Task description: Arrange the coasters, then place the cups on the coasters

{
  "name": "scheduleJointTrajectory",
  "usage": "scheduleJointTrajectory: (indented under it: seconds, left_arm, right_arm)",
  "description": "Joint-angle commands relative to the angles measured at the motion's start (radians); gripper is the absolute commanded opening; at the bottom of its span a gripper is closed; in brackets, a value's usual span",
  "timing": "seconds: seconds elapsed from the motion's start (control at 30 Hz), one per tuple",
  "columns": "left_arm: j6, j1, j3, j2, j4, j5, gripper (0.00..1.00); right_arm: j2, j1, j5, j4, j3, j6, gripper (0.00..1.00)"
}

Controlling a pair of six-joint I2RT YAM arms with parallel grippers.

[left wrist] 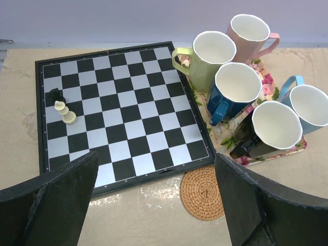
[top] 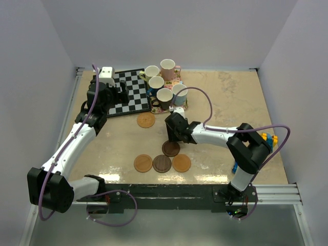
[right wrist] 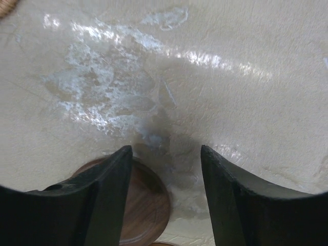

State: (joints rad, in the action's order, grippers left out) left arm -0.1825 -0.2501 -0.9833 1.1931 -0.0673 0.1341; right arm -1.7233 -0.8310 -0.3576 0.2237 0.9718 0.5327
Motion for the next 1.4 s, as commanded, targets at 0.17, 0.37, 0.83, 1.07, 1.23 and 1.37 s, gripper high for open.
scheduleJointTrajectory:
  seconds: [0.17, 0.37, 0.83, 1.07, 1.23, 1.37]
  left_arm:
    - [0.014, -0.021, 0.014, -0.006, 0.087, 0.002, 0.99]
    - [0.009, -0.021, 0.018, -0.001, 0.093, 0.002, 0.94]
    - [0.017, -0.02, 0.015, 0.0, 0.084, 0.056, 0.94]
    - [0.018, -0.02, 0.018, 0.0, 0.087, 0.047, 0.95]
    - [0.017, -0.02, 0.017, -0.001, 0.086, 0.045, 0.95]
    - [0.017, -0.02, 0.015, 0.0, 0.087, 0.041, 0.95]
  right_arm:
    - [0.034, -0.005, -0.073, -0.015, 0.16, -0.033, 0.71]
    - [0.005, -0.06, -0.047, -0.078, 0.269, -0.085, 0.58]
    - [-0.251, -0.094, -0.026, -0.213, 0.504, -0.183, 0.15]
    - [-0.361, -0.094, -0.049, -0.218, 0.582, -0.224, 0.01]
    - [-0.43, -0.094, -0.052, -0.201, 0.631, -0.229, 0.0]
    - [-0.47, -0.092, -0.053, -0.202, 0.654, -0.224, 0.0]
